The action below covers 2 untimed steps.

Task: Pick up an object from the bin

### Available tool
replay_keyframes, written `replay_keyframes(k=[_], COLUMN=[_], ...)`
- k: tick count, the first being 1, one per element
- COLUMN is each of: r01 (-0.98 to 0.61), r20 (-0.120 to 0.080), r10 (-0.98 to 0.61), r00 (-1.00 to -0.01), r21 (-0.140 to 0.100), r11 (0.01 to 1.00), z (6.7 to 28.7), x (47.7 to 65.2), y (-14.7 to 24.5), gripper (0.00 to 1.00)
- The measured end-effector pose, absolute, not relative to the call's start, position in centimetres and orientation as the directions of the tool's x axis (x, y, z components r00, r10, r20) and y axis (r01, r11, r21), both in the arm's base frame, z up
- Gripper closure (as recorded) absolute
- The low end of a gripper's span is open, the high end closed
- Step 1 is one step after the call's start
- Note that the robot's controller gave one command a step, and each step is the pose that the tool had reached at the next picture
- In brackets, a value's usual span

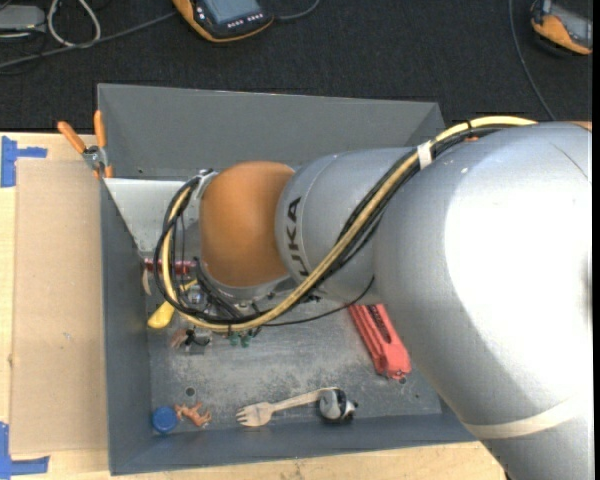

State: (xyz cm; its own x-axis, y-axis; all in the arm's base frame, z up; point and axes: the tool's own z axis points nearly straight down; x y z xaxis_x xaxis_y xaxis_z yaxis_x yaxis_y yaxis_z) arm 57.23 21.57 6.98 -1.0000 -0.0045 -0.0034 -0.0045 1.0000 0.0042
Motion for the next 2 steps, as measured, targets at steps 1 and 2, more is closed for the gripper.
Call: replay_keyframes(k=[1,2], r01=[-0.004,-0.026], r20=[-0.003,-0.003], r10=[-0.004,-0.026], r00=[-1.000,-1.000], r21=[0.005,0.004], r11=[1.000,1.000], z=[7.0,8.1], x=[57.2,57.7], y=[21.5,20.8], gripper=[1.00,1.00])
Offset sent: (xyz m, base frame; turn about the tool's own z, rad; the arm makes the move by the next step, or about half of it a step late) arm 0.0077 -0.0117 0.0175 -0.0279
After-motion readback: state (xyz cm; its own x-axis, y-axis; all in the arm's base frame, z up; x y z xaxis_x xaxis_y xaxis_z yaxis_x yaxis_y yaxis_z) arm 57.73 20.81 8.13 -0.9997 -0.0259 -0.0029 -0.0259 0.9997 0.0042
